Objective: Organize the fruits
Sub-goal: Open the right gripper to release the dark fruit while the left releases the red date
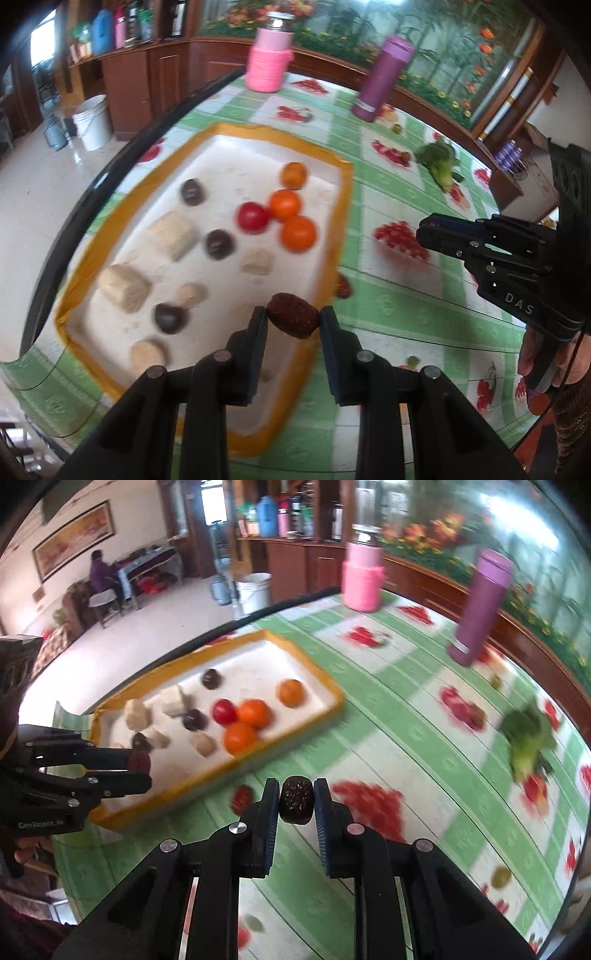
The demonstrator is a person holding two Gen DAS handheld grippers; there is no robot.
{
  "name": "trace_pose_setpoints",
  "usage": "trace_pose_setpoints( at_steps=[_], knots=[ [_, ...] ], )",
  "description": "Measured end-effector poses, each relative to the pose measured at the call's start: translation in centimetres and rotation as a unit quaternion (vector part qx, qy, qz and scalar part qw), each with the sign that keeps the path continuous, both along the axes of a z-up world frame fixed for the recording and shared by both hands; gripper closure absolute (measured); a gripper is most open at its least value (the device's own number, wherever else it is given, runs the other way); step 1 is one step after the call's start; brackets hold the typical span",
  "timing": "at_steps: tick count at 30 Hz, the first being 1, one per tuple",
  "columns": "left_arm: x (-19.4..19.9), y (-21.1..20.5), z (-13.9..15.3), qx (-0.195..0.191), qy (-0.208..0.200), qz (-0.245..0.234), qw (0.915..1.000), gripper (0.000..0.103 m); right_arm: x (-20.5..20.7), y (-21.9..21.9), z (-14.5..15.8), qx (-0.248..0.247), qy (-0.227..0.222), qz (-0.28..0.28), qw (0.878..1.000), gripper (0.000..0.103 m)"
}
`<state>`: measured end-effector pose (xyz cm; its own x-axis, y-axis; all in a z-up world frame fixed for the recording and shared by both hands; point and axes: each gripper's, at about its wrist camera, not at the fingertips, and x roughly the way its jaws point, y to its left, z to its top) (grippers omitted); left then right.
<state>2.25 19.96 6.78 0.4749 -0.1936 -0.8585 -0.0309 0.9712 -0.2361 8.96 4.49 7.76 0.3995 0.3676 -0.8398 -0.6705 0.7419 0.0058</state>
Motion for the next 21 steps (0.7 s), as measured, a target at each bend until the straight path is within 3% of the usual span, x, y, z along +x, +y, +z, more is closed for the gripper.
trace_pose_setpoints(
  at_steps=[5,11,16,21],
  knots=[
    [-0.7,3.0,-1.4,0.003,0.017,0.035,0.9992,0.072,-0.3,5.5,-0.9,0.000,0.012,0.057,0.998,0.085],
    [-1.2,4.1,-3.0,0.014,0.039,0.045,0.9981,0.072,-1.2,10.0,-3.8,-0.022,0.039,0.109,0.993,0.085],
    [-1.1,4.1,-4.2,0.030,0.053,0.039,0.9974,0.071,-1.3,11.0,-6.1,-0.050,0.061,0.117,0.990,0.085],
    [-0.7,4.0,-4.8,0.032,0.061,0.037,0.9969,0.071,-1.3,11.2,-6.4,-0.056,0.064,0.115,0.990,0.085]
  ],
)
